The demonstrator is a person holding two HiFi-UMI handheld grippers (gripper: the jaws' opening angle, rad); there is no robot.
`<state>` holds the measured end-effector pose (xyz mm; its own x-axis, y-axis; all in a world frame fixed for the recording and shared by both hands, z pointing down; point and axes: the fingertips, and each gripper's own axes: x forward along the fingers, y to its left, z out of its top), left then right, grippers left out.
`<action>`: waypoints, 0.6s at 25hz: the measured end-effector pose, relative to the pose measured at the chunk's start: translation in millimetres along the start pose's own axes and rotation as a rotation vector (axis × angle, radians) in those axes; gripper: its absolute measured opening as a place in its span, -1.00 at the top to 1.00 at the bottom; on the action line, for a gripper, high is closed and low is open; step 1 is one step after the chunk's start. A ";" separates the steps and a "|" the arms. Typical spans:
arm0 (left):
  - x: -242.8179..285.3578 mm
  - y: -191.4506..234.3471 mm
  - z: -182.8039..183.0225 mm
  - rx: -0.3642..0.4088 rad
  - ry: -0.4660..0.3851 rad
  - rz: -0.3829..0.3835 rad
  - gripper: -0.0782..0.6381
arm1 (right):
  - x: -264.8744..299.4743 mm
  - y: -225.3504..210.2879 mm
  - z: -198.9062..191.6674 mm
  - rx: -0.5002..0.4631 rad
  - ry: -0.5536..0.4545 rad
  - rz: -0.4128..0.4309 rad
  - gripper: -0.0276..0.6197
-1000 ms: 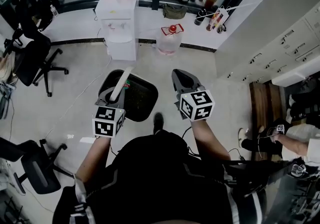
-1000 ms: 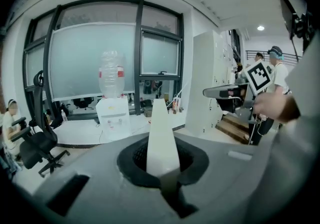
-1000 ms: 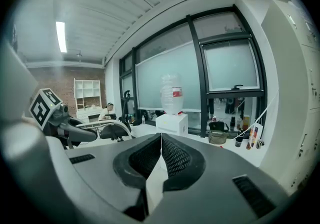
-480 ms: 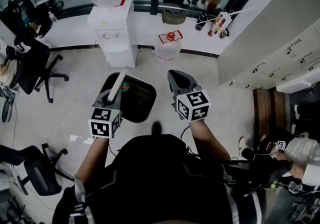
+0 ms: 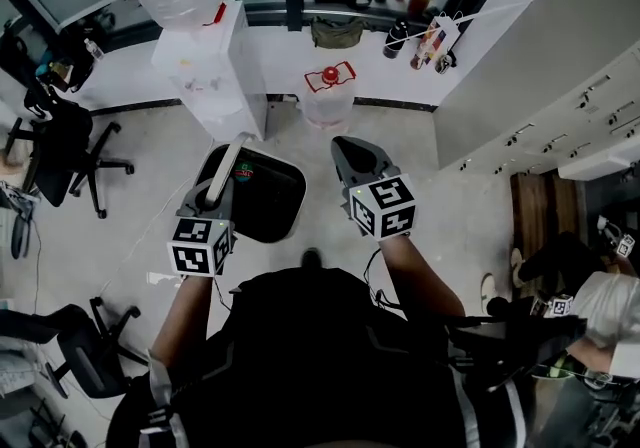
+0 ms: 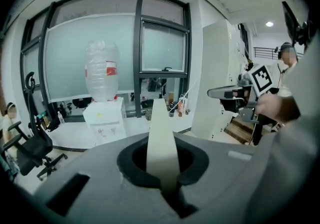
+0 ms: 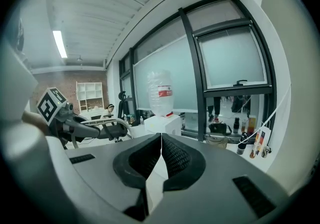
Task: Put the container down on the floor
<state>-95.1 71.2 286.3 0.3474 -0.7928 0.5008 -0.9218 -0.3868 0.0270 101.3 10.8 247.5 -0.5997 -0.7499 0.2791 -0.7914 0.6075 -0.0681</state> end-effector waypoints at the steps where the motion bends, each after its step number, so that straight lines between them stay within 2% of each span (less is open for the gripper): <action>1: 4.6 0.3 3.1 0.005 -0.002 -0.002 0.75 | 2.3 -4.5 0.7 -0.001 0.002 0.000 0.89; 10: 39.0 8.5 11.8 0.029 0.022 -0.029 0.75 | 23.1 -19.1 -3.7 0.007 0.025 -0.001 0.89; 15: 65.7 18.9 13.3 0.042 0.024 -0.085 0.75 | 41.6 -23.7 -5.9 -0.006 0.040 -0.031 0.89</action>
<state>-87.4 5.5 308.2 0.4192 -0.7452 0.5186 -0.8810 -0.4720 0.0340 95.8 -33.3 266.3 -0.5699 -0.7571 0.3194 -0.8084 0.5862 -0.0531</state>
